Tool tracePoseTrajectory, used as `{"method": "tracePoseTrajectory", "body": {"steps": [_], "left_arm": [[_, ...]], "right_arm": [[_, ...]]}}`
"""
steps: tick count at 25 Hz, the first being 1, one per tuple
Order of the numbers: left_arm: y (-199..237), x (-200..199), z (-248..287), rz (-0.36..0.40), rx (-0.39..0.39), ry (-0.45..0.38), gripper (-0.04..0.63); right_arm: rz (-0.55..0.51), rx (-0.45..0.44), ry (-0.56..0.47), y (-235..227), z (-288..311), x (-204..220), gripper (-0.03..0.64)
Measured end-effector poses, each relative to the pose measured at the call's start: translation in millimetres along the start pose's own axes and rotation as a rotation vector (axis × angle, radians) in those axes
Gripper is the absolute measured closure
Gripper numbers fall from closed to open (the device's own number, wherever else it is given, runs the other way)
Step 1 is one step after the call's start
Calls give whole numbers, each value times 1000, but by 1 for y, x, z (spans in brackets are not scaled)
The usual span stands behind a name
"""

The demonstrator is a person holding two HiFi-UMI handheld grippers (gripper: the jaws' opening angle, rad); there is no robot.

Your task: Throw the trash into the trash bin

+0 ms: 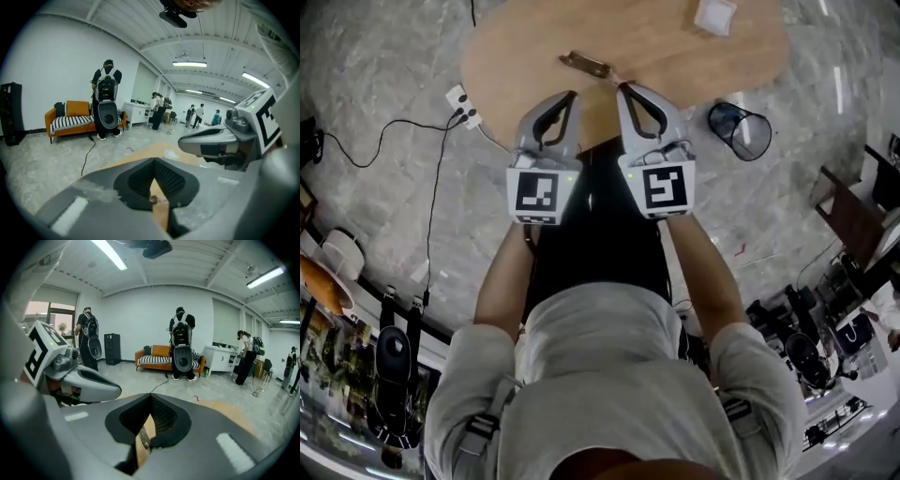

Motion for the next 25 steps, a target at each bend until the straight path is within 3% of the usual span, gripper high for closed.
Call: {"method": "tracePoseTrajectory", "body": {"steps": [8, 18, 19, 20, 25], "left_arm": [[40, 92, 65, -49, -26, 164, 577], [57, 141, 76, -148, -94, 249, 577], [54, 145, 80, -154, -90, 258, 577], [52, 149, 85, -160, -87, 266, 577], [55, 161, 85, -187, -94, 301, 577]], "right_arm": [[-120, -152, 157, 6, 65, 108, 609], [-175, -217, 283, 17, 101, 143, 606], [-180, -228, 308, 14, 103, 151, 573], [-188, -238, 338, 12, 106, 159, 462], [-268, -282, 468, 14, 119, 187, 445]]}}
Point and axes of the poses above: the fingertips, and each gripper's own axes: z forward along the fingers, y to its left, x out of its underside, the point moved 6 cm from there along -z, backward along the fingers, and after that the axes turned 11 degrees about -z, right-handed, at the moved point
